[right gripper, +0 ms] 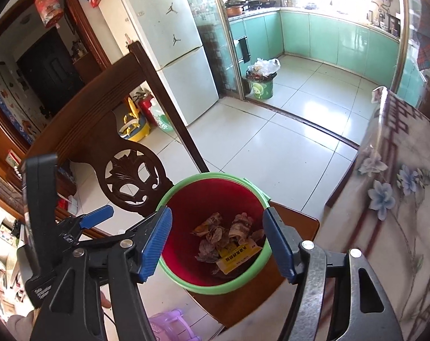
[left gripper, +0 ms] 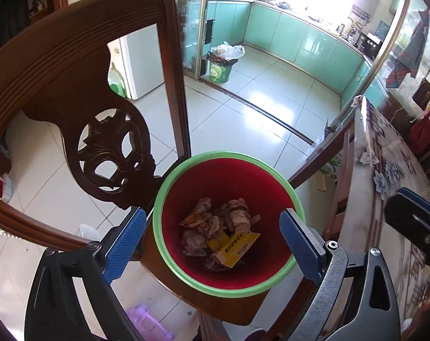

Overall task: Collect trash
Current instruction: 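Move both open tools back over the table trash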

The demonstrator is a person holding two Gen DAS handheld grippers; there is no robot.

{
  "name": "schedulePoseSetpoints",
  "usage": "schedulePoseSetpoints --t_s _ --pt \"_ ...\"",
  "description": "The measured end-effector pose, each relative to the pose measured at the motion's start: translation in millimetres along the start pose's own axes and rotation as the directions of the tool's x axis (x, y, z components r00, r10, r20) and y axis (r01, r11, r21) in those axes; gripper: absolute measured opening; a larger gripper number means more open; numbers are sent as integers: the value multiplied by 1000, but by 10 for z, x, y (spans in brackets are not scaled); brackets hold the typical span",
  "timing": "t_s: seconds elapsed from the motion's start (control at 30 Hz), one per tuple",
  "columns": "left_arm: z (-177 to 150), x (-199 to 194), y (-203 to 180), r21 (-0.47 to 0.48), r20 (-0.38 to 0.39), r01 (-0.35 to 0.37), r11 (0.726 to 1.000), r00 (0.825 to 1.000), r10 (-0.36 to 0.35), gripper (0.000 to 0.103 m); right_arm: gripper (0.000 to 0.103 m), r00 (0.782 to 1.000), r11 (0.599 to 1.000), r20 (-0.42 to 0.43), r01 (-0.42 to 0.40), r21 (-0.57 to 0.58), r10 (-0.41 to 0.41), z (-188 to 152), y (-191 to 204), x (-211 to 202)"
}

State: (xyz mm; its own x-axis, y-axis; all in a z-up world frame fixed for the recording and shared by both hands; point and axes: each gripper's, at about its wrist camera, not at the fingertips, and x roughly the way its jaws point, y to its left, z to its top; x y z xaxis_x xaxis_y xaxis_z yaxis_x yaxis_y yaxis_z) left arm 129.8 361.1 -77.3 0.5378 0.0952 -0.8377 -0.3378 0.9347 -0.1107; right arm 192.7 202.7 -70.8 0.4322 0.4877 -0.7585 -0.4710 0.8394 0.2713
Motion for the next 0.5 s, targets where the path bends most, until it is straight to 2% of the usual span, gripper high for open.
schedulePoseSetpoints --t_s 0.13,0.3,0.43,0.5 --pt "-59 -259 -230 44 45 31 999 998 -33 95 66 999 996 32 24 86 -27 -363 -331 -624" --pt "-298 -530 -709 128 55 112 985 991 -120 97 66 988 972 31 142 190 -150 -1019 -880 -1425" --pt "-572 -695 -1211 214 17 196 957 979 -204 97 66 953 910 -9 291 297 -301 -1540 -1449 -2032" --pt "-743 -772 -1501 260 -19 246 934 968 -250 97 66 927 855 -26 356 378 -375 -1851 -1804 -2392"
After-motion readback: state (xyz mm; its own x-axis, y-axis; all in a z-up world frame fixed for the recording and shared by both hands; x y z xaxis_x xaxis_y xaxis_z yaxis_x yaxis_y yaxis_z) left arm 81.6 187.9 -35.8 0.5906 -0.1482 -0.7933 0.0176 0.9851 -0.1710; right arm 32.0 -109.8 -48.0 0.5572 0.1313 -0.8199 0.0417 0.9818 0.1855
